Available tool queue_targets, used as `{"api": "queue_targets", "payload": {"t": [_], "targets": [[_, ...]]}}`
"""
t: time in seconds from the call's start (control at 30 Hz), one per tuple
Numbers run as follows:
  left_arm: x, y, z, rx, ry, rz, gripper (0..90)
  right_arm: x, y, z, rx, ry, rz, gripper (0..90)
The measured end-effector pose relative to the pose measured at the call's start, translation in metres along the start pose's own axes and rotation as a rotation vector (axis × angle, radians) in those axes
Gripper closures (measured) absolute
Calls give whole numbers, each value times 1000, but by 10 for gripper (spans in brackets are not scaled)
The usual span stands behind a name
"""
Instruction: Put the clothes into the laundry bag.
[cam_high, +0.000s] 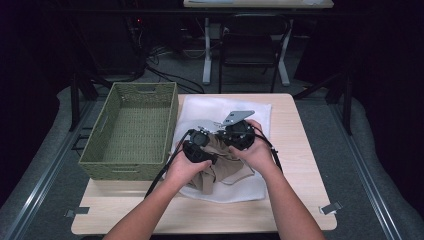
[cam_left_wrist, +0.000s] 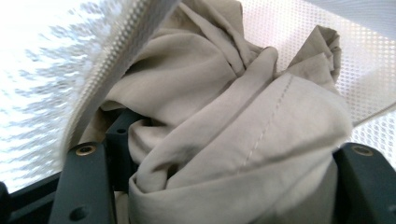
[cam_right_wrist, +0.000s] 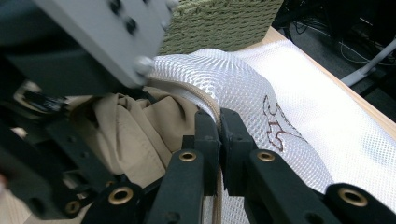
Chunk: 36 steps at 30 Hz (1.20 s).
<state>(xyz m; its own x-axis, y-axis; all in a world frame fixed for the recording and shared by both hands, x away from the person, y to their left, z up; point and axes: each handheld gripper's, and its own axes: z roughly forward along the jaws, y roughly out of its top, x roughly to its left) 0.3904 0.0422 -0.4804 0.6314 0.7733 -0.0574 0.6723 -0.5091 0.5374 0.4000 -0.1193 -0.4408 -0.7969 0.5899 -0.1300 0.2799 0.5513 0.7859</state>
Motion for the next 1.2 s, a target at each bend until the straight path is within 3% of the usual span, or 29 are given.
{"api": "queue_targets", "payload": {"t": [0.3,0.57,0.87,1.2], "targets": [[-4,-5,-17,-21,7,38,325,0,0,0,0,0,0,871],[-4,-12,-36,-65,-13,29,314,1,0,0,-4,-5,-5,871],[-4,-24,-55,-79,-16,31,316,2,1,0,-3,-5,-7,871],[0,-44,-60,-79,-37,22,372,2,1,0,0,-9,-8,868]]}}
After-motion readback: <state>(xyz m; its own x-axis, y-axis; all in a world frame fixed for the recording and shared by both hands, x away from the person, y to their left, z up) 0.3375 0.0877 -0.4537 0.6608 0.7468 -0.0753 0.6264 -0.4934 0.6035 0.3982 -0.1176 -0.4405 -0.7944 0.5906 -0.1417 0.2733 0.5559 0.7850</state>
